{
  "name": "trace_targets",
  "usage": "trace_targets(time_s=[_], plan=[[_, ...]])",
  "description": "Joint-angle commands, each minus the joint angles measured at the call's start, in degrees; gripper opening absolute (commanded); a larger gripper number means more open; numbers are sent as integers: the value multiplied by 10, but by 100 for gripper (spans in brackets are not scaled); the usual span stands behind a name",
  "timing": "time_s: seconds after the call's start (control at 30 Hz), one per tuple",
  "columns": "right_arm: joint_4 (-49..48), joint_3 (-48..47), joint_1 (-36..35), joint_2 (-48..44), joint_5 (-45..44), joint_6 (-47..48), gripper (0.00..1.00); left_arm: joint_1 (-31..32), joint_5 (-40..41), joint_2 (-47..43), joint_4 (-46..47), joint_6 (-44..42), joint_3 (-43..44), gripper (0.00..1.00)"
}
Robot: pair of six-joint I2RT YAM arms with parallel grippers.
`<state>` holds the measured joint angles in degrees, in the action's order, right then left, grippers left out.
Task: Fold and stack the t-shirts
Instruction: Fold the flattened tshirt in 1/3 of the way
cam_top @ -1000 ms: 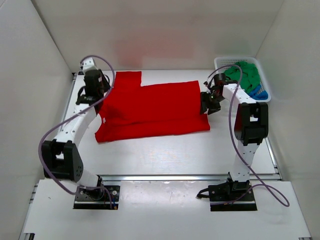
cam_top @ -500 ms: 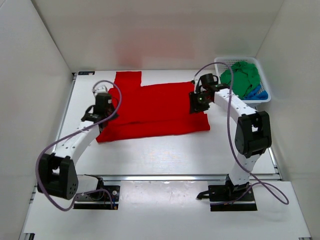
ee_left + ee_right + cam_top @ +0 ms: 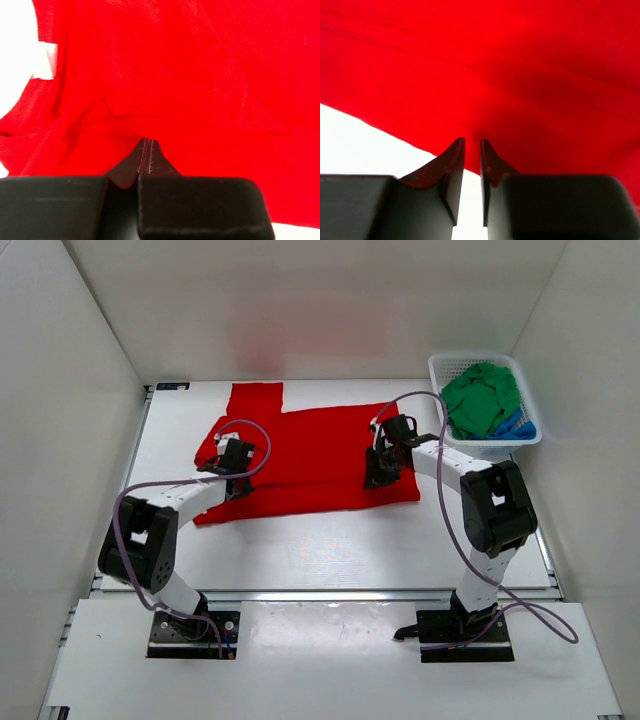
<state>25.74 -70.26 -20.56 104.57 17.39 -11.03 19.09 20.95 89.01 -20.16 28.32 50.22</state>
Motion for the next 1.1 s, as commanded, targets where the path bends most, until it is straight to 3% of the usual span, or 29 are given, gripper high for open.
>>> trace_targets(time_s=[0.0, 0.1, 0.43, 0.7, 1.07], plan=[[-58, 24, 4, 5, -15, -22, 18, 10, 5, 27, -8, -1, 22, 0], [-53, 42, -4, 14, -24, -19, 19, 8, -42, 35, -33, 15, 11, 0], [-94, 191, -9, -40, -46, -56, 19, 10, -70, -7, -74, 1, -55, 0], [-119, 296, -51, -88, -57, -94, 20, 19, -104, -93, -58, 20, -151, 0], [-79, 430, -112, -239, -95, -224, 19, 33, -137, -199, -90, 17, -197, 0]])
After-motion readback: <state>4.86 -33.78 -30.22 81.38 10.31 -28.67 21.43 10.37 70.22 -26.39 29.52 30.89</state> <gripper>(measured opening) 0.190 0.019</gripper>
